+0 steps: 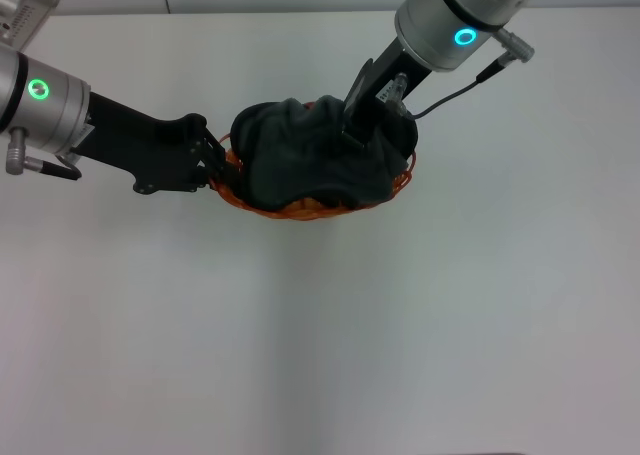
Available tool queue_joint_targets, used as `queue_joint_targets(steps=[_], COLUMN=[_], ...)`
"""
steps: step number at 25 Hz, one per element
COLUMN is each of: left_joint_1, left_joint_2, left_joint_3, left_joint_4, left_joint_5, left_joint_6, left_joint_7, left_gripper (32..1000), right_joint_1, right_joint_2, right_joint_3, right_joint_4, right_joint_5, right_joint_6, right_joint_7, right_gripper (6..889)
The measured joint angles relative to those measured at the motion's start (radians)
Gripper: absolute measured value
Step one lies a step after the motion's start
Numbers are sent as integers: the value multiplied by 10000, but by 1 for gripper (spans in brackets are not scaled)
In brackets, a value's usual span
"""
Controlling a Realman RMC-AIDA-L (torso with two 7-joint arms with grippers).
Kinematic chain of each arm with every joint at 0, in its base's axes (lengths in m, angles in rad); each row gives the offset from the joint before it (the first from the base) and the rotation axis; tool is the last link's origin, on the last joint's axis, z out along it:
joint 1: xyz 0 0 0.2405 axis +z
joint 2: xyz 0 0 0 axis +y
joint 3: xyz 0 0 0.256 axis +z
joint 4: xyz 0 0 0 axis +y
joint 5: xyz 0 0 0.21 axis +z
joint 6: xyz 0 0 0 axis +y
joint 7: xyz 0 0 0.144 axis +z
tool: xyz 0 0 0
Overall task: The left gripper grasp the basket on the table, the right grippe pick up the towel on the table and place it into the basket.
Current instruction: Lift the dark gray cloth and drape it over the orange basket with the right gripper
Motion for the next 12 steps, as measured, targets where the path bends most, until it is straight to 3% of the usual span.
queue_joint_targets(steps=[12], left_joint_1=[4], left_joint_2=[0], left_joint_3=[1], left_joint_4=[0], left_joint_5=[16], left_joint_6=[-20], left_joint_7=[12], left_gripper=[98], right_joint_1=[26], right_joint_2=[-1], right_joint_3=[0], right_joint_4=[-1], right_joint_5=[46], right_joint_6=[-64], right_joint_7=[-107], right_gripper=[177])
